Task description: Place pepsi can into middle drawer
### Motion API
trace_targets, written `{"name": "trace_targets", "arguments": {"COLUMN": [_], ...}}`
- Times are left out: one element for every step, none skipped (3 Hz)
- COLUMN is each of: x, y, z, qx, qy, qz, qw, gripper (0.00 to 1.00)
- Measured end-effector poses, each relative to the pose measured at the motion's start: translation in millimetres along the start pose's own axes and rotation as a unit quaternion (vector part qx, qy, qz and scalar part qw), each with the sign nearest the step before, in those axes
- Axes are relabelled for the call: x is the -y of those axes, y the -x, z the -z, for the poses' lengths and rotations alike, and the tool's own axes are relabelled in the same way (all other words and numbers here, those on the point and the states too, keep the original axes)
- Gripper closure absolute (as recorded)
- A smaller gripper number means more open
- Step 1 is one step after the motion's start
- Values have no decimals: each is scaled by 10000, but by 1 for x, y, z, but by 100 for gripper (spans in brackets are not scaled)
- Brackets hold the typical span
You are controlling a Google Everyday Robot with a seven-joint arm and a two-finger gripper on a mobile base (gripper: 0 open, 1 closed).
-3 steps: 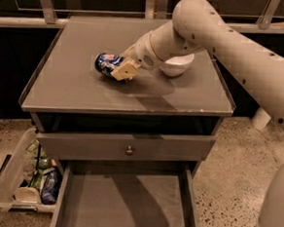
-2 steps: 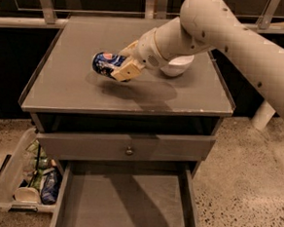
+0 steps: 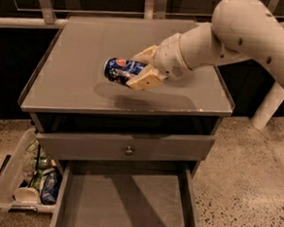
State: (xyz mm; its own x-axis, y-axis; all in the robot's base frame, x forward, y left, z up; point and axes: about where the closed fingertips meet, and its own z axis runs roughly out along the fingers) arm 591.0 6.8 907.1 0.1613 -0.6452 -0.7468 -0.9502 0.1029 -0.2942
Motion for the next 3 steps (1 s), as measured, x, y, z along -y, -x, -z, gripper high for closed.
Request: {"name": "trace_targets", "arguments": {"x": [-30, -64, -101], "y": [-23, -45, -71], "z": [34, 62, 85], "qx": [-96, -184, -272], "qy": [-111, -183, -190], "qz": [43, 32, -72], "qw": [9999, 9997, 9994], "gripper": [100, 100, 100]}}
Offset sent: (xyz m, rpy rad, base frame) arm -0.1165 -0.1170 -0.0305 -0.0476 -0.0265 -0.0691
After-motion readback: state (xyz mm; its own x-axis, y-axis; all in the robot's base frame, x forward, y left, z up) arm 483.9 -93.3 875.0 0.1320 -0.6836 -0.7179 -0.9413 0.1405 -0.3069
